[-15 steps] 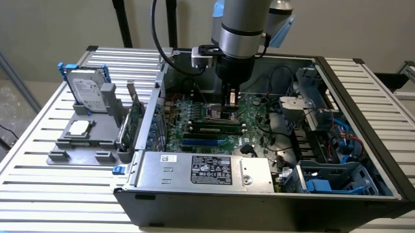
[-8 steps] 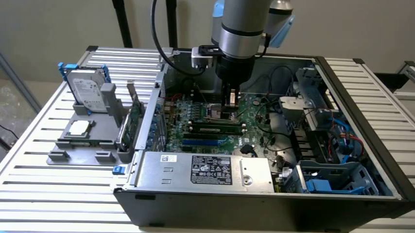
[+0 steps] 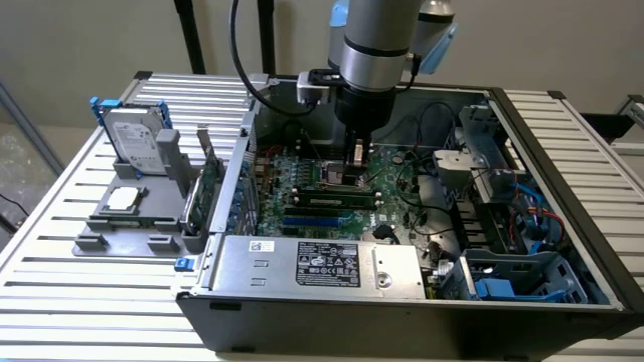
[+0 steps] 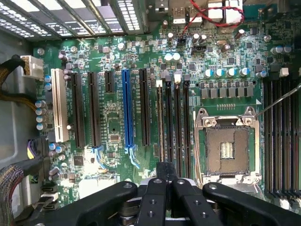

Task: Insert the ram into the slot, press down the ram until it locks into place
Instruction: 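Press down the ram until it locks into place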

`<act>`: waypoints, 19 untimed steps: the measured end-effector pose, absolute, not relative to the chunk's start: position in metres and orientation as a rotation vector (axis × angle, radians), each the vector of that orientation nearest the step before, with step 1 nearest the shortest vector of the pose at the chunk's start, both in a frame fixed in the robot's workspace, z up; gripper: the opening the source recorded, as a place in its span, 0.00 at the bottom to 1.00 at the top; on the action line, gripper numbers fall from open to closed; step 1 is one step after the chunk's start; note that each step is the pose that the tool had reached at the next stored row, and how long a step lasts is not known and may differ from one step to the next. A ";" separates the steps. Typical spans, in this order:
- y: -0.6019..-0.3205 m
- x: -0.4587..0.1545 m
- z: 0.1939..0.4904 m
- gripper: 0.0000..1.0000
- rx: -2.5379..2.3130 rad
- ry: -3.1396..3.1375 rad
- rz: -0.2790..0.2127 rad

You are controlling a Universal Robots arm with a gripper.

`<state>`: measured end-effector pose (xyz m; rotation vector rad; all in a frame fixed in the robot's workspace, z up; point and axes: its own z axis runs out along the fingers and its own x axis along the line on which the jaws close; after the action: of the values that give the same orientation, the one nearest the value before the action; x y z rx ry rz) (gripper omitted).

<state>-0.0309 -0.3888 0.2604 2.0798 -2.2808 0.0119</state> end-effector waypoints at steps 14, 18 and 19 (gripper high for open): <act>-0.389 -0.031 0.260 0.11 1.803 -2.505 0.002; -0.389 -0.031 0.260 0.11 1.720 -2.563 -0.001; -0.389 -0.031 0.261 0.11 1.699 -2.577 -0.001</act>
<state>-0.0309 -0.3888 0.2605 1.6986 -2.5767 -0.0014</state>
